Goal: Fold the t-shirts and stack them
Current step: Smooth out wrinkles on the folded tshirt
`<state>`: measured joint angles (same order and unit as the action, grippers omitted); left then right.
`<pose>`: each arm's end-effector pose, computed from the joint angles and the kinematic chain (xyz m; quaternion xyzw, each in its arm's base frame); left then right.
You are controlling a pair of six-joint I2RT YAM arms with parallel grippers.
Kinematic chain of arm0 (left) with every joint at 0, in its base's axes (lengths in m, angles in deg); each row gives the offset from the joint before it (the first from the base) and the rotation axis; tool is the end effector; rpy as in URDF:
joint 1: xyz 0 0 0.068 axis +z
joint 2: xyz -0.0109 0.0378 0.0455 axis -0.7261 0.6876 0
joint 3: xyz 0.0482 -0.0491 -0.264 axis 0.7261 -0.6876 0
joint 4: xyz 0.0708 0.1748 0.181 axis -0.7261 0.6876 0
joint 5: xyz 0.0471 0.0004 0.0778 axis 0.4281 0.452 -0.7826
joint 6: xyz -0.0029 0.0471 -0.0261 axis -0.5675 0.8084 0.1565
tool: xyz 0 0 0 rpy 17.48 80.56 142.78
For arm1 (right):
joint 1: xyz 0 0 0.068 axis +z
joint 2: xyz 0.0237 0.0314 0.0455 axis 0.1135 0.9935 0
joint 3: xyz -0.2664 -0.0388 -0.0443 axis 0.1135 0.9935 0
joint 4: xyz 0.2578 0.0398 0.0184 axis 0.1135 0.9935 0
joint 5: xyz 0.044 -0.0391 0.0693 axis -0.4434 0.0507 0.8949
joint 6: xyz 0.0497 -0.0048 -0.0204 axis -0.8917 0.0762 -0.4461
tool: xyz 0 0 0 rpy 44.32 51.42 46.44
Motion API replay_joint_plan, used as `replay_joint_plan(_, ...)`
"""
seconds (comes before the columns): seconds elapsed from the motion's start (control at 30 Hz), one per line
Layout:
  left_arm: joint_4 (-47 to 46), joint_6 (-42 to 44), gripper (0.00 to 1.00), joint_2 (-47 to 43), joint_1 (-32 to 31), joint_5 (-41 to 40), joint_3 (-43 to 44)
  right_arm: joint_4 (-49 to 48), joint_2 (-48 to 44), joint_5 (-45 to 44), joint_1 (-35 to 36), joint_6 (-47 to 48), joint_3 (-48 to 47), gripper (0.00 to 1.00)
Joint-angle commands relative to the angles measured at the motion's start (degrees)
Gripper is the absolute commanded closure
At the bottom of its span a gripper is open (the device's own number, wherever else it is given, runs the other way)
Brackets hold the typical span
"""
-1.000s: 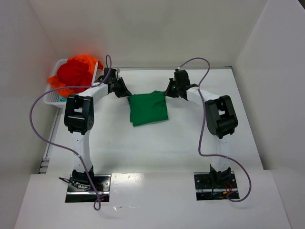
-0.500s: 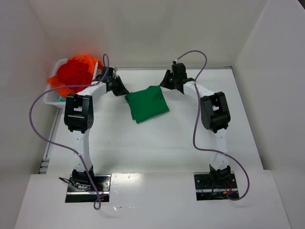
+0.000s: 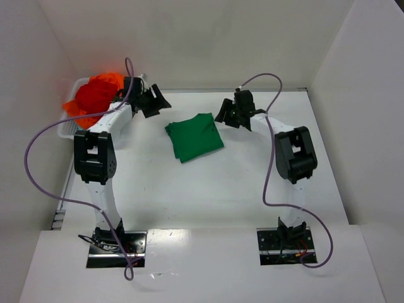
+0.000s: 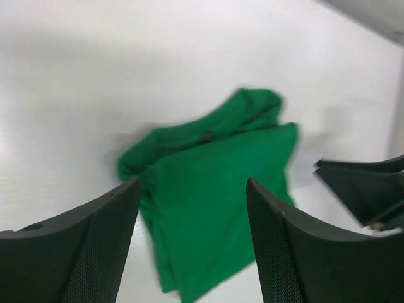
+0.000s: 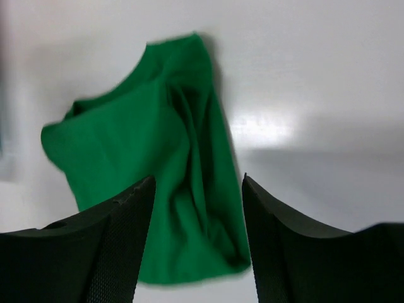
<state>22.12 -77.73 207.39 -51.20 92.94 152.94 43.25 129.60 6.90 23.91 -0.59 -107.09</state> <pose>0.4756 -0.0493 0.2426 -0.1858 0.8715 -0.2825 0.3552 0.4525 0.1472 0.1938 0.0714 0.8988 0.2335 0.3639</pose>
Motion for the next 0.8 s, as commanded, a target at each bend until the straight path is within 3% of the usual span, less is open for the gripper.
replay_joint_plan(0.0,-3.5,1.9,0.25,-5.1,0.2,5.9,3.1,-6.2,-12.6,-0.3,-0.4,-1.7,10.2,0.37)
replay_joint_plan(0.03,-3.5,1.9,0.27,-5.1,-1.1,7.0,4.2,-6.7,-14.3,-0.3,-0.4,-2.5,12.4,0.41)
replay_joint_plan(0.07,-3.5,2.5,0.29,-4.3,-1.7,8.6,5.0,-7.4,-16.8,-0.3,-0.4,-3.2,16.2,0.59)
replay_joint_plan(0.17,-4.0,2.5,0.43,-1.7,-4.1,12.9,7.7,-7.4,-18.9,0.8,-0.4,-3.2,20.5,0.77)
replay_joint_plan(0.23,-5.0,1.7,0.44,1.1,-5.2,15.6,8.4,-7.4,-18.9,1.6,-0.4,-3.2,21.8,0.75)
replay_joint_plan(0.33,-6.5,1.7,0.39,5.0,-7.6,18.0,9.9,-8.1,-19.4,2.1,-0.4,-2.5,23.0,0.53)
replay_joint_plan(0.43,-8.6,1.2,0.34,8.9,-9.2,21.3,12.5,-8.1,-16.9,2.1,-0.4,-1.9,22.5,0.48)
replay_joint_plan(0.6,-8.9,0.6,0.32,15.7,-12.1,24.3,18.8,-8.1,-11.0,5.9,-0.4,-1.3,19.4,0.53)
replay_joint_plan(0.77,-8.3,0.6,0.31,19.0,-12.1,21.0,22.1,-8.1,-7.4,7.4,0.1,-1.3,17.2,0.61)
